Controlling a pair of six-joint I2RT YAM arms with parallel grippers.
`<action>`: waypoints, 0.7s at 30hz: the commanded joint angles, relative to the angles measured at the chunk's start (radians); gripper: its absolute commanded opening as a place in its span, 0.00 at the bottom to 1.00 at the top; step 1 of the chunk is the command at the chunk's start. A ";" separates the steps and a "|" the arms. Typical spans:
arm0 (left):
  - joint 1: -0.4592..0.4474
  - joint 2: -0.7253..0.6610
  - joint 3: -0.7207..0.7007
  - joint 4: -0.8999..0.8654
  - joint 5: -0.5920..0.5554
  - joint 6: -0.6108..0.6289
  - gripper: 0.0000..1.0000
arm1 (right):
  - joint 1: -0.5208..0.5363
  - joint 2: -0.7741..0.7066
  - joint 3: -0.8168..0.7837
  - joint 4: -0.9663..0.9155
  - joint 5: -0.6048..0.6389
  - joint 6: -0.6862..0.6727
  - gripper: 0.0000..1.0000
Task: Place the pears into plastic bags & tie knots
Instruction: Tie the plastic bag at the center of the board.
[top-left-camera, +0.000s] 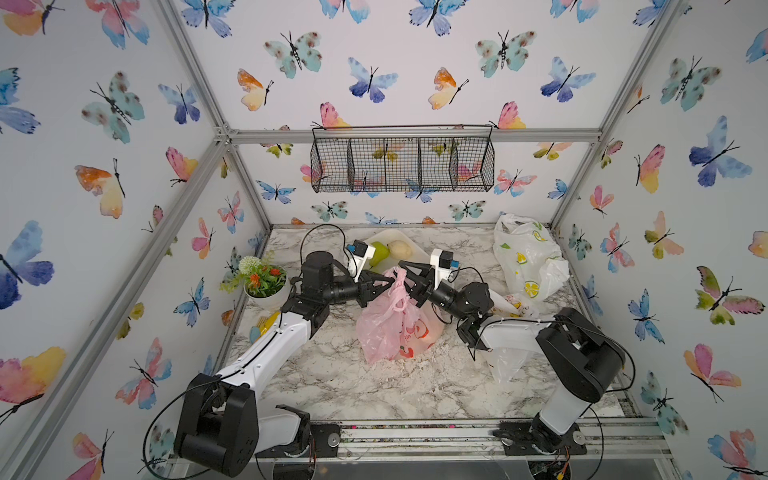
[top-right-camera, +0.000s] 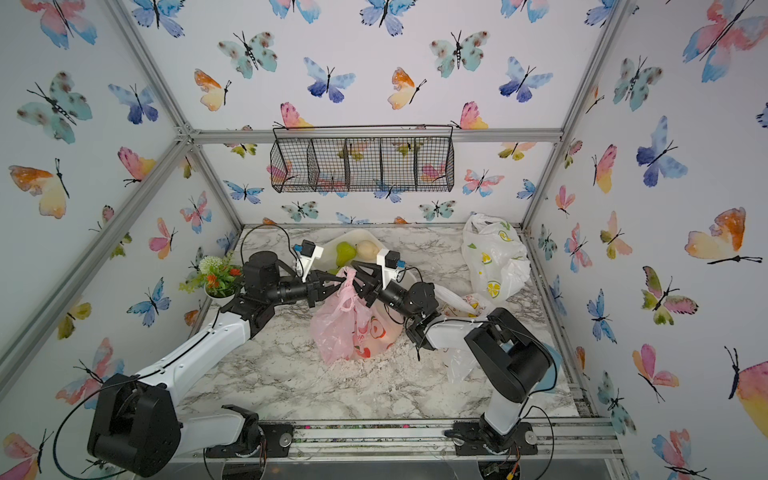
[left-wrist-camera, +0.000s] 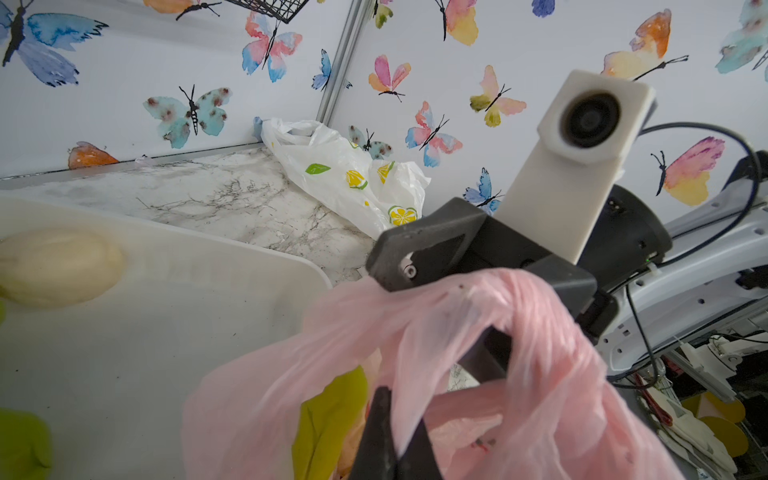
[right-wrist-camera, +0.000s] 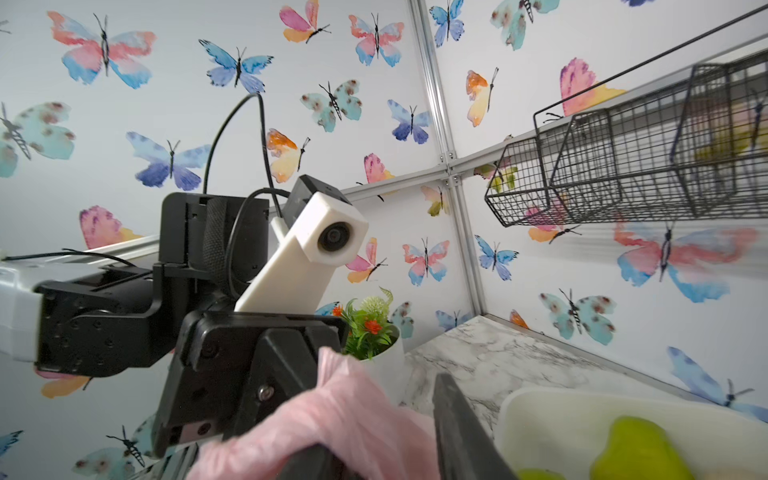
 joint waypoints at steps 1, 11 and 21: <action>0.041 -0.021 0.022 -0.003 -0.049 -0.015 0.00 | -0.007 -0.164 -0.024 -0.435 0.152 -0.037 0.40; 0.052 0.025 0.069 -0.055 -0.080 -0.007 0.00 | 0.016 -0.286 0.463 -1.699 0.162 0.113 0.48; 0.050 0.010 0.036 -0.042 -0.060 -0.020 0.00 | 0.119 -0.198 0.570 -1.648 -0.008 0.425 0.43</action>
